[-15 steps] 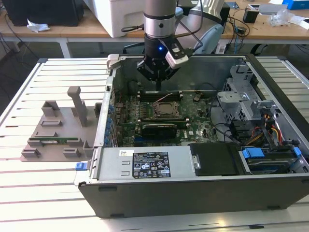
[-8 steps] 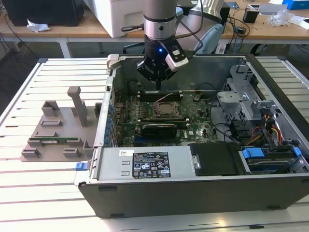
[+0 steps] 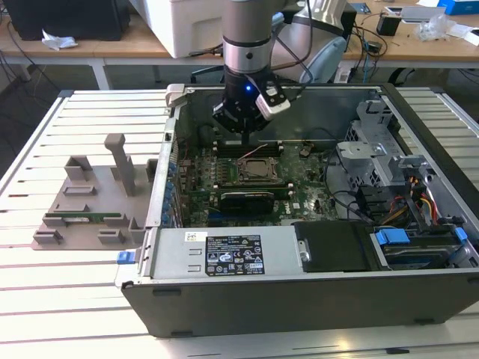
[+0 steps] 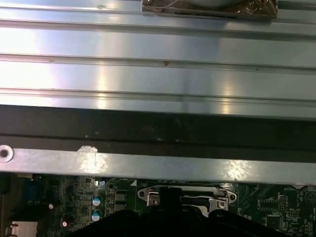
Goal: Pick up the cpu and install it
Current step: 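Install the first cpu locking lever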
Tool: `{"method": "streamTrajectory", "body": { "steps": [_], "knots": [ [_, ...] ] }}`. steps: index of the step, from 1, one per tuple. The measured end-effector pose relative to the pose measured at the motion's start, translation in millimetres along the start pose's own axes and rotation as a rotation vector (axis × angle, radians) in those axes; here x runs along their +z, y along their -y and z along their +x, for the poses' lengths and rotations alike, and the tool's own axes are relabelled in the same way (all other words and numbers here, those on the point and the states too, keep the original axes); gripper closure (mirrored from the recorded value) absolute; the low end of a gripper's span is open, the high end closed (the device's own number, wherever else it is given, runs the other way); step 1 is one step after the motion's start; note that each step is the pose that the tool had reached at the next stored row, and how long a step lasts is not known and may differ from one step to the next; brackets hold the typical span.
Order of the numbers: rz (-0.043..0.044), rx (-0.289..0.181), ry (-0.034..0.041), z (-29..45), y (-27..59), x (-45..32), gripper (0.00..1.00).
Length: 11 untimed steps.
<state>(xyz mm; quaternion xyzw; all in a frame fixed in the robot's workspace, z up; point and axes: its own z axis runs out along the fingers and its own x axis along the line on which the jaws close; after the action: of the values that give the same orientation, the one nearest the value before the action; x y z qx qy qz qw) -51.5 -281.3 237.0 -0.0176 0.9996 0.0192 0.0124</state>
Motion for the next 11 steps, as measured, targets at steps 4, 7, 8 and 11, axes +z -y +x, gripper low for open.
{"method": "streamTrajectory", "body": {
  "steps": [4, 7, 8, 11],
  "knots": [
    [0.0010, -0.003, -0.0025, -5.0, -2.3, 8.5, 0.89],
    [0.0034, -0.006, -0.0037, -10.5, -3.2, 11.6, 0.89],
    [0.0040, -0.006, -0.0041, -12.6, -3.1, 12.4, 0.89],
    [0.0044, -0.006, -0.0058, -18.5, -2.8, 15.4, 0.89]
  ]
}}
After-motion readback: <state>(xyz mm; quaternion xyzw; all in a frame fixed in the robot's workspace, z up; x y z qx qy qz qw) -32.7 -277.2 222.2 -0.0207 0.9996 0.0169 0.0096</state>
